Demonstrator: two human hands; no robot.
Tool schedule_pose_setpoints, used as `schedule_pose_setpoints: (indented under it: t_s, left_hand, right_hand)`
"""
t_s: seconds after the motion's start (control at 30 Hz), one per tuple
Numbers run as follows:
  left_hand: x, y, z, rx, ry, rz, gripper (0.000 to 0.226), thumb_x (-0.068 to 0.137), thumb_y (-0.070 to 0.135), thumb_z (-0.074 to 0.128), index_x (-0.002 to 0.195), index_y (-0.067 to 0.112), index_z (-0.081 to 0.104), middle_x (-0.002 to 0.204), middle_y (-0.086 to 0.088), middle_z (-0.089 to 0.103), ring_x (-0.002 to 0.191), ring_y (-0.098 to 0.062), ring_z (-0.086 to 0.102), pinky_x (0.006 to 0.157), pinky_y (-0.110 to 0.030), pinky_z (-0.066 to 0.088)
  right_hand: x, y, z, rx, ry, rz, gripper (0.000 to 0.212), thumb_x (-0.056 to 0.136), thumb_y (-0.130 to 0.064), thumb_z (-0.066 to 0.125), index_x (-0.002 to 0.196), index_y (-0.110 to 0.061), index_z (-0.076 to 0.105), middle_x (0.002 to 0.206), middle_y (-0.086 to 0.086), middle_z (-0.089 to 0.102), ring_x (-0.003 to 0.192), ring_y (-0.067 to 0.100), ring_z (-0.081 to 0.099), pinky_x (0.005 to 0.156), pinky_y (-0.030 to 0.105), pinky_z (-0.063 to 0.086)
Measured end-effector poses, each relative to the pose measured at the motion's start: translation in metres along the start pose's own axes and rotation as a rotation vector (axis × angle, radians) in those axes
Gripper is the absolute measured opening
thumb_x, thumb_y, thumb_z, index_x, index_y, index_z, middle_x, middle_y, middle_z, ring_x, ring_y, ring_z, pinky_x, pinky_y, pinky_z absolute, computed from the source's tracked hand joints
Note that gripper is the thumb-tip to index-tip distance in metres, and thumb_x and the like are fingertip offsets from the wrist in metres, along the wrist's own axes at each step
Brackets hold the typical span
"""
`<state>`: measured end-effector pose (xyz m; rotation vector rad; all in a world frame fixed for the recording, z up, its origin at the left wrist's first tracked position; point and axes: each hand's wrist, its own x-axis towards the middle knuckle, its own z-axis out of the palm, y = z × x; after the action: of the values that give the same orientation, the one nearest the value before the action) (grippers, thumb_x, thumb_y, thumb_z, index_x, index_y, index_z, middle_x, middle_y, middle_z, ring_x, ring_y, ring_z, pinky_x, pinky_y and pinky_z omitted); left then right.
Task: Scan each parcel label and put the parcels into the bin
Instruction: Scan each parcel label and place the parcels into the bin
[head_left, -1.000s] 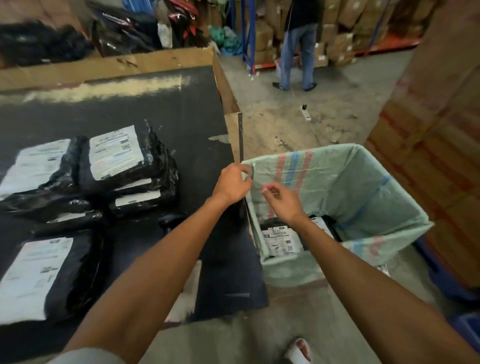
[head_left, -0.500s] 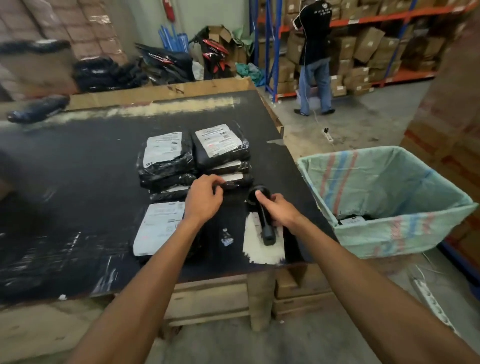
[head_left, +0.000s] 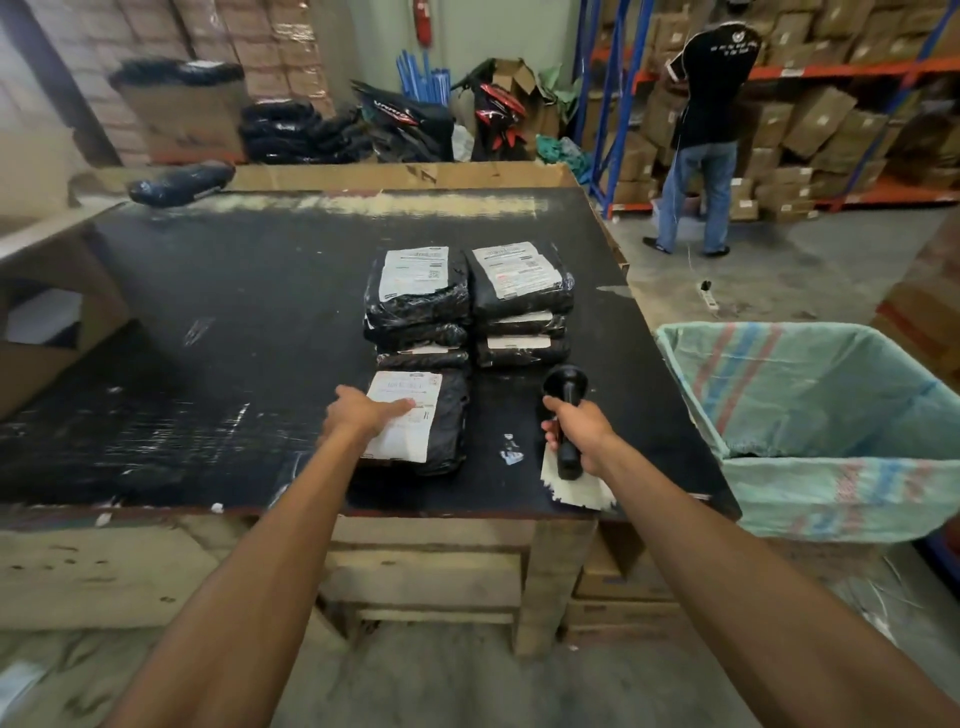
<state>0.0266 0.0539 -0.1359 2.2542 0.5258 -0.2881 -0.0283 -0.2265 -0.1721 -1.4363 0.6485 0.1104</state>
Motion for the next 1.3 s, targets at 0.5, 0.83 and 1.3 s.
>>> schedule_pose_setpoints:
  t_s: [0.5,0.83,1.3]
  left_hand:
    - [-0.047,0.029,0.025,-0.794,-0.197,0.093,0.056,0.071,0.003,0.087,0.114,0.014,0.053,0.110,-0.013,0.074,0.086,-0.031,0.075,0.066,-0.047,0.063]
    - [-0.055,0.072,0.021,-0.890,-0.088,0.511,0.060,0.069,0.010,0.091,0.116,0.025,0.057,0.105,0.005,0.075,0.085,-0.008,0.076,0.062,-0.028,0.061]
    - [-0.042,0.101,0.042,-0.995,-0.066,0.566,0.062,0.071,0.007,0.090,0.120,0.020,0.054,0.115,-0.001,0.072,0.095,-0.011,0.075,0.077,-0.033,0.064]
  right_hand:
    - [-0.012,0.005,-0.010,0.260,-0.034,-0.016,0.034,0.100,-0.024,0.060,0.126,-0.004,0.050,0.081,0.011,0.063,0.058,0.020,0.061,0.048,0.028,0.055]
    - [-0.027,-0.001,-0.017,0.286,-0.154,-0.373,0.013,0.092,-0.016,0.065,0.101,-0.013,0.056,0.070,0.004,0.053,0.051,0.014,0.045,0.051,0.028,0.038]
    - [-0.043,-0.004,-0.016,-0.038,-0.345,-0.562,0.012,0.092,-0.014,0.062,0.088,-0.003,0.059,0.059,0.005,0.051,0.051,0.018,0.042,0.053,0.031,0.037]
